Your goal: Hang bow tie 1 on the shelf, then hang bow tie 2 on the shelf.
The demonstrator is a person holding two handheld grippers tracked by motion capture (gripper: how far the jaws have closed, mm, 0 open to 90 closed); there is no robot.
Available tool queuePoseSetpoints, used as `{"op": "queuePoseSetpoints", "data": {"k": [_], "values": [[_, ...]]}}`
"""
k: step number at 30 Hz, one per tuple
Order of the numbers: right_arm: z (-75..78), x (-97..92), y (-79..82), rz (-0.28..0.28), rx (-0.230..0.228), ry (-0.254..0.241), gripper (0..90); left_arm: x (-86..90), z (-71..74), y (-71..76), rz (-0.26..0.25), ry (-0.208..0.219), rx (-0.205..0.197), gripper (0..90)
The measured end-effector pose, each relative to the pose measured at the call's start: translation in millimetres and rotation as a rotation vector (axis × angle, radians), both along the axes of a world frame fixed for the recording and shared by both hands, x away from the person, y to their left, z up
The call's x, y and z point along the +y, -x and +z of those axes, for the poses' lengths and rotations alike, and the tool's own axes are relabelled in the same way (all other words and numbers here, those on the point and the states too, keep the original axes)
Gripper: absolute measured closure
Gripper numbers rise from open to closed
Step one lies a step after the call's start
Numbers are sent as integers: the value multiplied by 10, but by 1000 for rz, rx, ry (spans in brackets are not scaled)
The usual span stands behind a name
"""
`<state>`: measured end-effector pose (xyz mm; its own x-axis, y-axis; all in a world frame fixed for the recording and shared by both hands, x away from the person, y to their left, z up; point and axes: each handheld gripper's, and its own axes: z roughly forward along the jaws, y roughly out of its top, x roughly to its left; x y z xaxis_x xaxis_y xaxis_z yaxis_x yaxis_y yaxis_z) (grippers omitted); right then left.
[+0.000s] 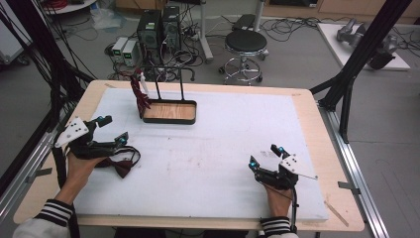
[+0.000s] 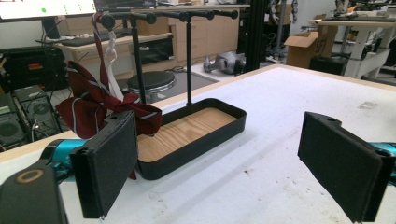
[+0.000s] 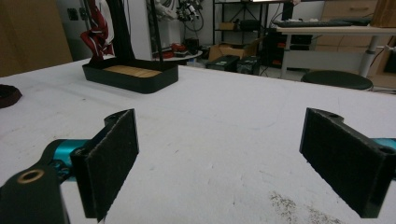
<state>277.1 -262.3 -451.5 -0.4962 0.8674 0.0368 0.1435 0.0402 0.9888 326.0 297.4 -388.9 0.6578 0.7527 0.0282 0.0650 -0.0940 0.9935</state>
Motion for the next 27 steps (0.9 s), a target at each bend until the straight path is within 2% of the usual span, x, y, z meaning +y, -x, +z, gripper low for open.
{"op": "queuePoseSetpoints", "data": {"k": [14,19,24,27], "values": [[0,2,2,-1,-1,-1,110,4,35,-3,-3,-7,-7,127],[0,2,2,-3,-1,1,110,20,50,2,-6,-3,3,121],[-1,2,1,-1,-1,-1,109,22,71,29,-2,-29,10,116],[-1,1,1,-1,0,-2,109,37,94,46,3,-44,29,116]]}}
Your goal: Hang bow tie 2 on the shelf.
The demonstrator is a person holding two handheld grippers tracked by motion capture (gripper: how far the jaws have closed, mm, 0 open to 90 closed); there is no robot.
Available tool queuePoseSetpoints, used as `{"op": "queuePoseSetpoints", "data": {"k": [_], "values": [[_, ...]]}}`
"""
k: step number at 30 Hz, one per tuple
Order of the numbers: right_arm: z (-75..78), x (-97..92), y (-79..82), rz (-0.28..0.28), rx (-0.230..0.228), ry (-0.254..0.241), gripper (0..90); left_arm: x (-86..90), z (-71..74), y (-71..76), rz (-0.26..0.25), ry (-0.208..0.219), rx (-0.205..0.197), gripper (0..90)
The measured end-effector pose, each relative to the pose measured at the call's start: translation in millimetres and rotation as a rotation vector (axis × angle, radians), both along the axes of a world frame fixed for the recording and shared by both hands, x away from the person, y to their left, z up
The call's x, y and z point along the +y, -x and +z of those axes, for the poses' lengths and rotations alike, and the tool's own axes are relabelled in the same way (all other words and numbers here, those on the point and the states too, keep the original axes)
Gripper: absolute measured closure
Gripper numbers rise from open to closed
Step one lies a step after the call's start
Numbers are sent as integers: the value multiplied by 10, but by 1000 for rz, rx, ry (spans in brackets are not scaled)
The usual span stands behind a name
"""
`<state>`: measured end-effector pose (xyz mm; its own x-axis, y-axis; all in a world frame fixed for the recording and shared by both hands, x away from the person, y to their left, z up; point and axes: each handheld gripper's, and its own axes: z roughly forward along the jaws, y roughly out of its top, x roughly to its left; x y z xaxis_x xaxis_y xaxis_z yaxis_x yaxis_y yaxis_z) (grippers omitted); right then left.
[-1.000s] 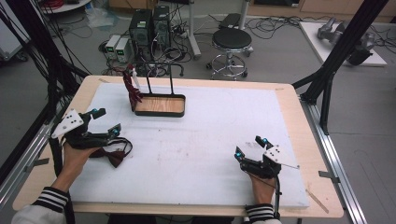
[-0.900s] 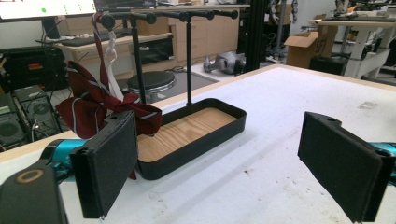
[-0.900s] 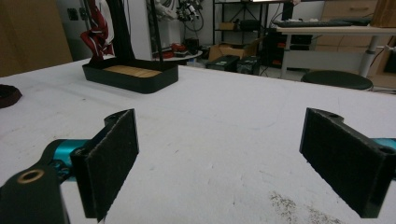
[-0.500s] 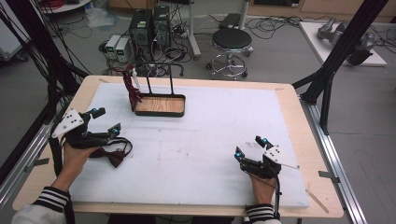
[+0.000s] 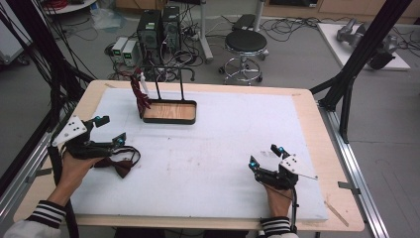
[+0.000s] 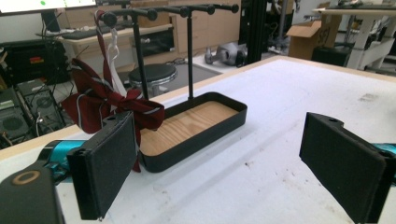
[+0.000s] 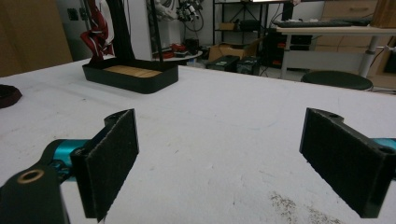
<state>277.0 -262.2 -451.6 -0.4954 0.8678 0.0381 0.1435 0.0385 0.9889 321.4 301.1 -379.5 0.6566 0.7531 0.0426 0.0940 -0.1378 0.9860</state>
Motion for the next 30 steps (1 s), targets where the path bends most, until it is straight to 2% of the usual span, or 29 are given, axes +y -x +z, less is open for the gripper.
{"op": "queuePoseSetpoints", "data": {"k": [5,8,19,30], "values": [[1,0,0,1,1,0,110,30,34,44,-2,-32,25,116],[1,-1,0,2,1,0,109,58,42,71,-12,-48,62,116],[1,-1,-1,2,1,-2,110,172,33,163,-35,-114,150,116],[1,0,-1,-1,2,-4,109,242,36,137,-111,-212,230,116]]}}
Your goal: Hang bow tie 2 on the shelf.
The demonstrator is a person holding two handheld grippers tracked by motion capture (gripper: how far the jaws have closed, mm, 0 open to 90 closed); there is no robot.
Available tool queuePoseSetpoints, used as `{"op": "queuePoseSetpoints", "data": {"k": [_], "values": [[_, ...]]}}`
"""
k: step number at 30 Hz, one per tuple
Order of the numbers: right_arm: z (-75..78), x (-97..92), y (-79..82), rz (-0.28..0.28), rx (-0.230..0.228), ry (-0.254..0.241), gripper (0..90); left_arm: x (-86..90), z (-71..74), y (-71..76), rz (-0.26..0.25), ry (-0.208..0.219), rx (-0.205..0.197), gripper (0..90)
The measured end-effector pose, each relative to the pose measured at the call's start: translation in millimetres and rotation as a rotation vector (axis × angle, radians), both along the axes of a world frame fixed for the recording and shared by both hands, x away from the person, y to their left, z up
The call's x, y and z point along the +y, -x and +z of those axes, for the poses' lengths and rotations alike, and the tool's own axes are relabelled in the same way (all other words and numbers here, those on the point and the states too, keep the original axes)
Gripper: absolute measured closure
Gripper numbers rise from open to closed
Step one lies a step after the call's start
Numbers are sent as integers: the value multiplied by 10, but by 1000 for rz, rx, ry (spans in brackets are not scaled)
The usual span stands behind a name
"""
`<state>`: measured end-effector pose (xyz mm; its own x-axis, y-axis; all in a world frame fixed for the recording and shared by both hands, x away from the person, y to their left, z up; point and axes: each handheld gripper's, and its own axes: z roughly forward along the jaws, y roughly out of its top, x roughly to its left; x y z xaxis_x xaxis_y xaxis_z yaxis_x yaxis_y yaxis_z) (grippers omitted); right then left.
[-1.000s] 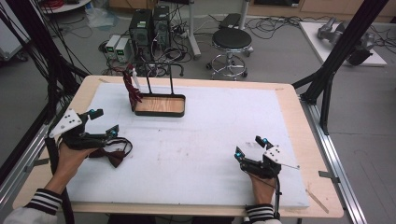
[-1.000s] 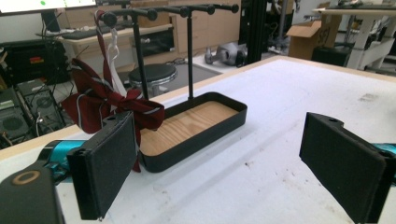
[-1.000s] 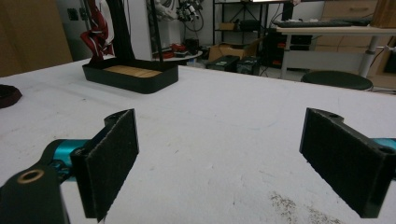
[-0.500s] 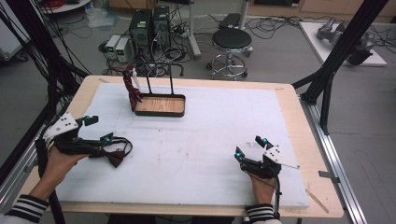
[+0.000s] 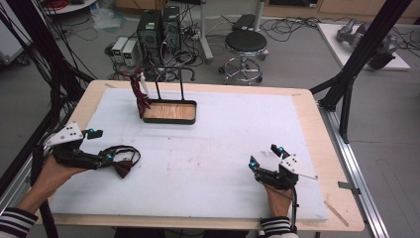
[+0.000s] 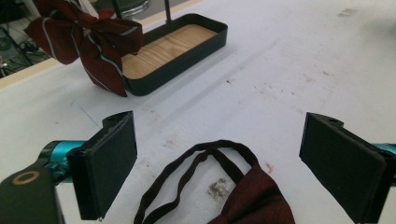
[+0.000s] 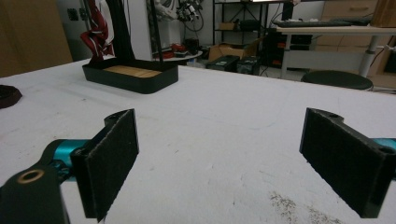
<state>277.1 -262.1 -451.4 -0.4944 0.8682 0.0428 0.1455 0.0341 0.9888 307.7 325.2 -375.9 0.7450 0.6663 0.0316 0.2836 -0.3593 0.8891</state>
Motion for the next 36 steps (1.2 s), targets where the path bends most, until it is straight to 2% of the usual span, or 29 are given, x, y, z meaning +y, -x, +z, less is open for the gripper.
{"op": "queuePoseSetpoints", "data": {"k": [2,3,9,15,26,36], "values": [[0,-1,0,1,0,-1,110,19,-18,-13,-10,-7,13,117],[0,0,0,1,0,-2,109,38,-32,-17,-2,-26,26,117],[-1,-2,-1,2,-2,-1,110,92,-99,13,16,-52,49,117],[0,-2,0,2,-3,7,110,134,-178,29,37,-81,89,117],[-1,-1,0,1,-4,6,110,263,-380,-4,86,-87,154,122],[0,0,1,-1,-3,6,109,354,-535,-73,86,-106,218,135]]}}
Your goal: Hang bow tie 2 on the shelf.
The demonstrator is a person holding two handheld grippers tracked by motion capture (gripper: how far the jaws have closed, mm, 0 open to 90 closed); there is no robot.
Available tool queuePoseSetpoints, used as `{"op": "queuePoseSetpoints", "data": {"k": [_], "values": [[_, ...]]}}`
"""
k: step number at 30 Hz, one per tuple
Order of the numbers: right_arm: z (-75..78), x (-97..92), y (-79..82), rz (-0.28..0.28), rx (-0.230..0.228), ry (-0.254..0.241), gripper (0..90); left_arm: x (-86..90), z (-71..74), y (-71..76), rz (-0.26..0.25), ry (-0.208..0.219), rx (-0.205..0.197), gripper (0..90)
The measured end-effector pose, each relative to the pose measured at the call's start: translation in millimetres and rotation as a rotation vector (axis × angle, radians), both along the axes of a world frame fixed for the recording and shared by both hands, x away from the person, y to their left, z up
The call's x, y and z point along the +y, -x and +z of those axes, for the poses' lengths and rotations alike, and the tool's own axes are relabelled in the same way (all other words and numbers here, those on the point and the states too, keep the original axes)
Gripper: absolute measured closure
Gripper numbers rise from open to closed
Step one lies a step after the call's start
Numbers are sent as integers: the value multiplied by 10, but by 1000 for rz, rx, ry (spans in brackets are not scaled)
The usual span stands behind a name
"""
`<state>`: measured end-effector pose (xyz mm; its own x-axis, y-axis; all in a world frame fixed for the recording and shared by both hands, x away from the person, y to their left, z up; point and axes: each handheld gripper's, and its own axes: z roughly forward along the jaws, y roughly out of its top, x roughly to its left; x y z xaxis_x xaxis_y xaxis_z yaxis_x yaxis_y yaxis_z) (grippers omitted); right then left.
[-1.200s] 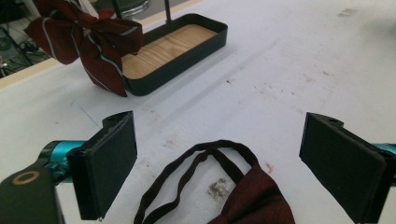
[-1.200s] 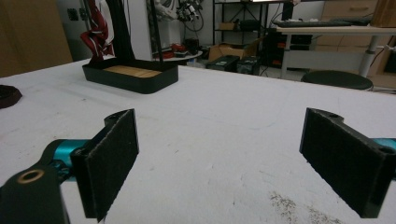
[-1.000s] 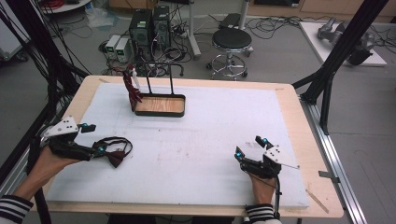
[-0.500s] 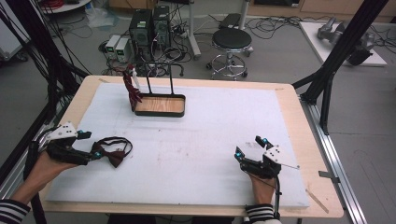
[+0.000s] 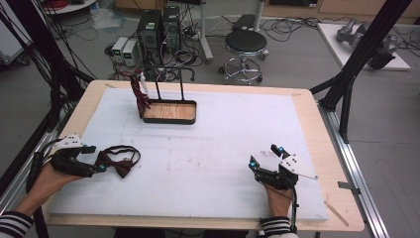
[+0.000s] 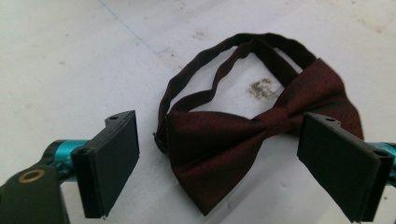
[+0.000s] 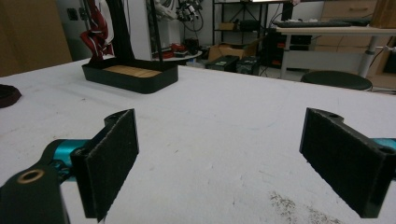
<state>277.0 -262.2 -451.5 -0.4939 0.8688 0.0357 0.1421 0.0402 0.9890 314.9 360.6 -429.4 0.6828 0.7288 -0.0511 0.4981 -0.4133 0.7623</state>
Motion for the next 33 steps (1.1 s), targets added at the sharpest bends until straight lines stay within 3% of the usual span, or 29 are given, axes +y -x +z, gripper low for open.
{"op": "queuePoseSetpoints", "data": {"k": [8,21,33], "values": [[0,0,0,-1,0,1,109,58,-77,-60,-4,9,43,175],[0,0,1,-1,-1,2,109,9,-114,-102,-36,-1,69,276],[-1,0,2,-1,1,-1,109,-11,-87,-128,-19,-61,76,414]]}}
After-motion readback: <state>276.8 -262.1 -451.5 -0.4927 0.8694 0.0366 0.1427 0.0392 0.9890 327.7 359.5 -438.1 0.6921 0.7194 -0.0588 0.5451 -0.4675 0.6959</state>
